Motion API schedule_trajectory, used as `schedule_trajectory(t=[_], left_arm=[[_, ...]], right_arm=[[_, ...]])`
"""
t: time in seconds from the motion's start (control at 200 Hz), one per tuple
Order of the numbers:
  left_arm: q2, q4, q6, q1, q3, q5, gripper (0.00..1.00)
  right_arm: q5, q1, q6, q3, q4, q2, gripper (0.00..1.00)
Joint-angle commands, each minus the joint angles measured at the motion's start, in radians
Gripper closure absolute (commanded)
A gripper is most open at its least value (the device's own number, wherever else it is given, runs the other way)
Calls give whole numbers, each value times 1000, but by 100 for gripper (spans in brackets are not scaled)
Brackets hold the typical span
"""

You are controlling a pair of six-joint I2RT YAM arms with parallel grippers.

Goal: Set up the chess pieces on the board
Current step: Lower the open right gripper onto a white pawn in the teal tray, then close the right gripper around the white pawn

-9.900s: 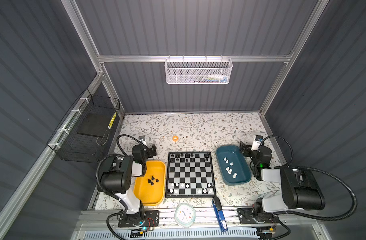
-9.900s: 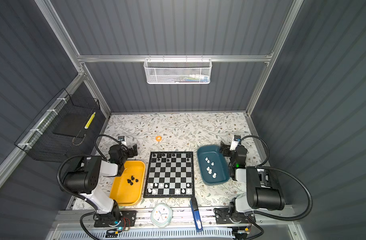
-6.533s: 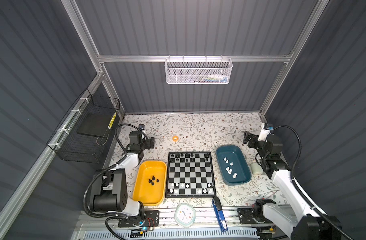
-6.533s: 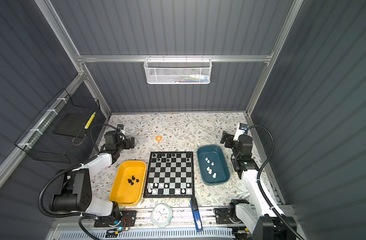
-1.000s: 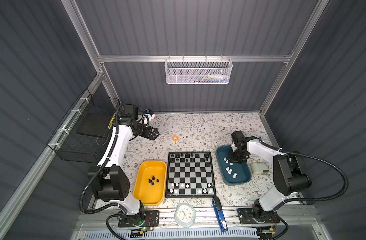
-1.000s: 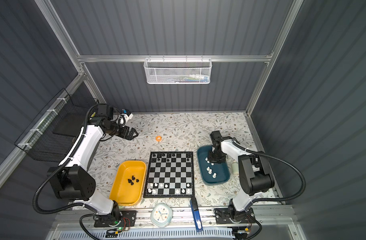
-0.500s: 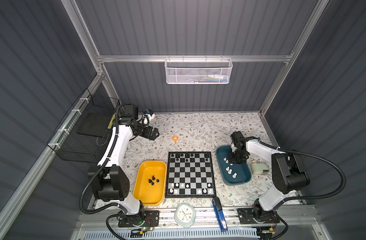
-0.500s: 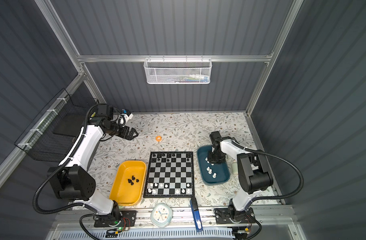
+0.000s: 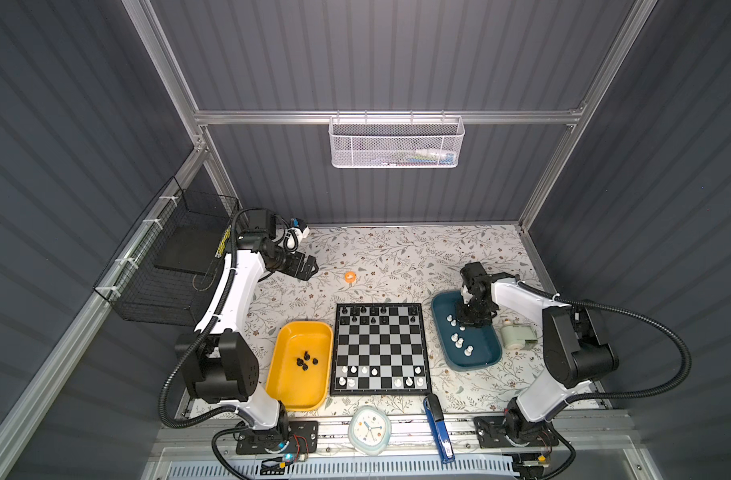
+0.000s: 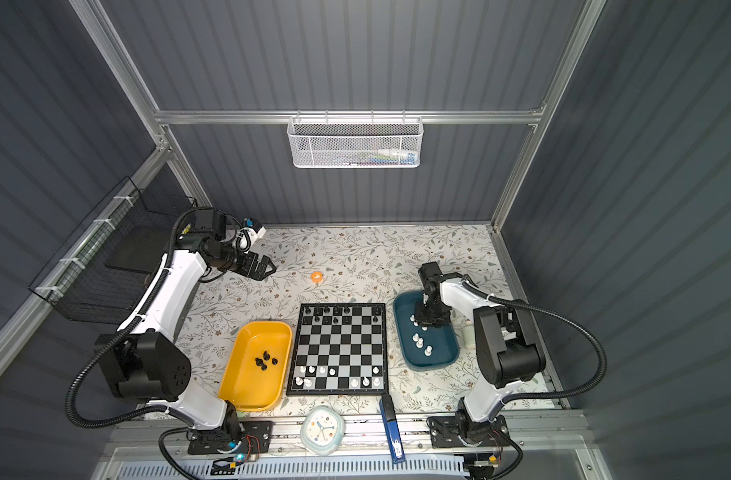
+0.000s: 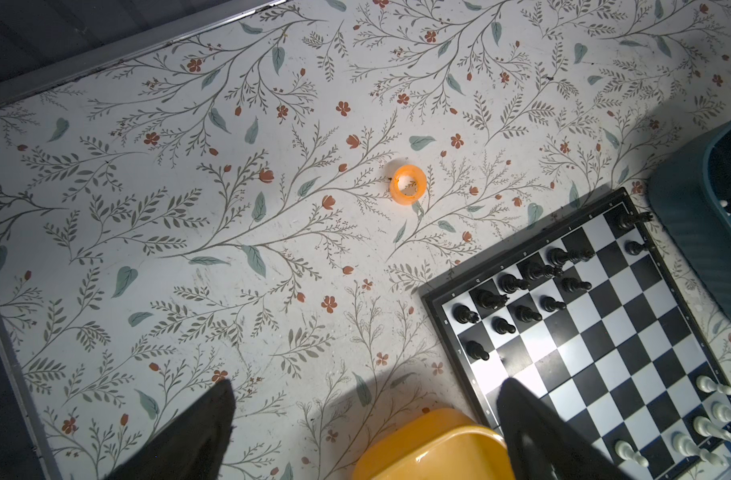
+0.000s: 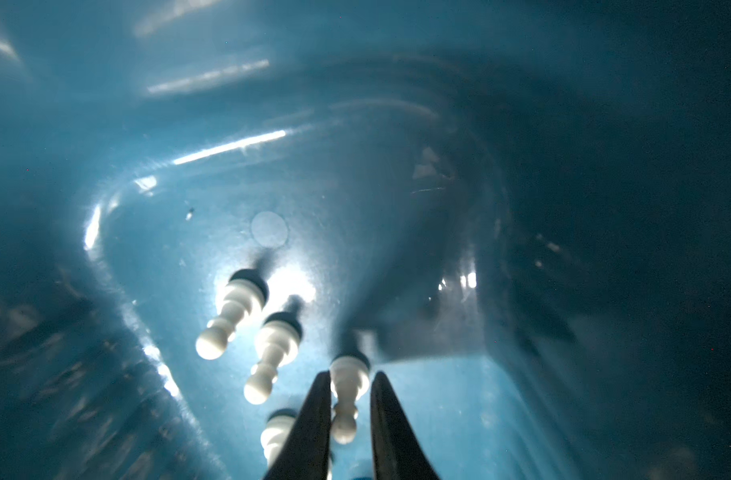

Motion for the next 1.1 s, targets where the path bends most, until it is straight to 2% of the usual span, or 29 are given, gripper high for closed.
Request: schedule_trajectory(t=[0.0,0.59,0.74,1.091], left_arm=[[-7,-24,-5,-3,-5,26,0],[-2,-21,-11,-3,-4,29,0],[-7,-20,-9,-3,-7,29,0],[-7,-19,-10,-3,-8,29,1]], right_arm=[[8,9,-10,26,-28,2,78],[16,12,-14,17,-28,14,79],[13,13,-12,13,-21,17,83],[27,14,-15,7,-26,4,85]])
